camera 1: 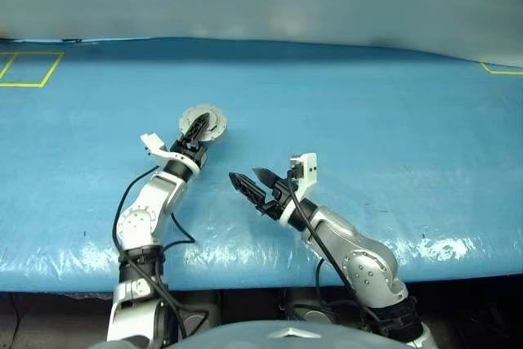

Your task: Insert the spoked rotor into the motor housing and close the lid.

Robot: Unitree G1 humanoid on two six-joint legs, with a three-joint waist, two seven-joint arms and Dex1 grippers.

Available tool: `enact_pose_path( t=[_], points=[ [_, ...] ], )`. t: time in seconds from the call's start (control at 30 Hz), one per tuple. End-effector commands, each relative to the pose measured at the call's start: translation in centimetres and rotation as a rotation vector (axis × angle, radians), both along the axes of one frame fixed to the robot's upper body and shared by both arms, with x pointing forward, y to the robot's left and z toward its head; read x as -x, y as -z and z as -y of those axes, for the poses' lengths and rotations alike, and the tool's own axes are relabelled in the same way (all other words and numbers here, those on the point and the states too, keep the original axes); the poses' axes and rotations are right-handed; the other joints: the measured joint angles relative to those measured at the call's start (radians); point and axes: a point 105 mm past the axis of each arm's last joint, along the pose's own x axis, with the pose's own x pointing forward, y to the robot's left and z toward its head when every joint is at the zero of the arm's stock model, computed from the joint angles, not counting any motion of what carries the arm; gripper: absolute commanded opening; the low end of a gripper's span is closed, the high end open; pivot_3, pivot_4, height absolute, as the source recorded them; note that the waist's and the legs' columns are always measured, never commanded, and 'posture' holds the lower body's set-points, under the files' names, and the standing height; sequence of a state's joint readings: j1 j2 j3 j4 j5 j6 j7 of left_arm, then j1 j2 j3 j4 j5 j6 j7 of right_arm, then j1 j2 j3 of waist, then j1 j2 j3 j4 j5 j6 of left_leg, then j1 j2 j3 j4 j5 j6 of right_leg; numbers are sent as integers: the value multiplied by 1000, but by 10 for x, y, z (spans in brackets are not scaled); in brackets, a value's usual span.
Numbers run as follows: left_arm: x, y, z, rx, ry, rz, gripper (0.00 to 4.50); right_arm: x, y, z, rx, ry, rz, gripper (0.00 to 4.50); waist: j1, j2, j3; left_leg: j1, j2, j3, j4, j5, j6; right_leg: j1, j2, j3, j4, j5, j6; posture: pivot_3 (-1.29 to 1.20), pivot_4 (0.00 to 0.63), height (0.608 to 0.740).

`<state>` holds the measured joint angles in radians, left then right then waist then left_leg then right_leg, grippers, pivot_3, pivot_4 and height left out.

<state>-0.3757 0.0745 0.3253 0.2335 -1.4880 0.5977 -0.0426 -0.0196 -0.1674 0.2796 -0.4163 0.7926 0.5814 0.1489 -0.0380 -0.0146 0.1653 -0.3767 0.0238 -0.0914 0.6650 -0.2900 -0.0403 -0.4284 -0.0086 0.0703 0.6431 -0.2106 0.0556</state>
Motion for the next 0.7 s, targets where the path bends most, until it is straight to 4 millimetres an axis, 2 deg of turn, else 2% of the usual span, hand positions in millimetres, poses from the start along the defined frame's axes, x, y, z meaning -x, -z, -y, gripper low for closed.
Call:
enact_pose_path(
  t=[0.03,0.13,0.33,0.5,0.63,0.7],
  points=[
    [-25,-22,-3,-18,-19,81,2445,1,-10,3,103,31,148,4500,1,0,0,0,0,0,0,0,0,0,0,0,0,0,0,0,150,740],
    [-50,-27,-1,-57,-25,73,2445,1,-2,7,178,64,177,4500,2,0,0,0,-1,0,0,0,-1,0,0,0,0,0,0,0,150,740],
    [-80,-17,3,-239,-68,11,2445,4,6,8,285,72,255,4500,-1,0,0,-1,-2,0,-2,2,-3,0,-2,0,-2,0,0,0,150,740],
    [-87,-3,9,-355,-57,-51,2445,2,8,12,317,116,282,4500,-6,0,0,-1,-2,0,-3,2,-3,-1,-2,0,-2,0,0,0,150,740],
    [-88,8,2,-366,-87,-124,2445,1,10,13,349,116,301,4500,-6,-1,0,-1,-2,0,-2,2,-3,-1,-2,0,-1,0,0,0,150,740],
    [-87,11,-1,-366,-89,-135,3187,0,10,13,345,121,299,4500,-7,-1,0,0,-2,0,-1,2,-3,0,-2,0,0,0,0,0,150,740]
  ],
)
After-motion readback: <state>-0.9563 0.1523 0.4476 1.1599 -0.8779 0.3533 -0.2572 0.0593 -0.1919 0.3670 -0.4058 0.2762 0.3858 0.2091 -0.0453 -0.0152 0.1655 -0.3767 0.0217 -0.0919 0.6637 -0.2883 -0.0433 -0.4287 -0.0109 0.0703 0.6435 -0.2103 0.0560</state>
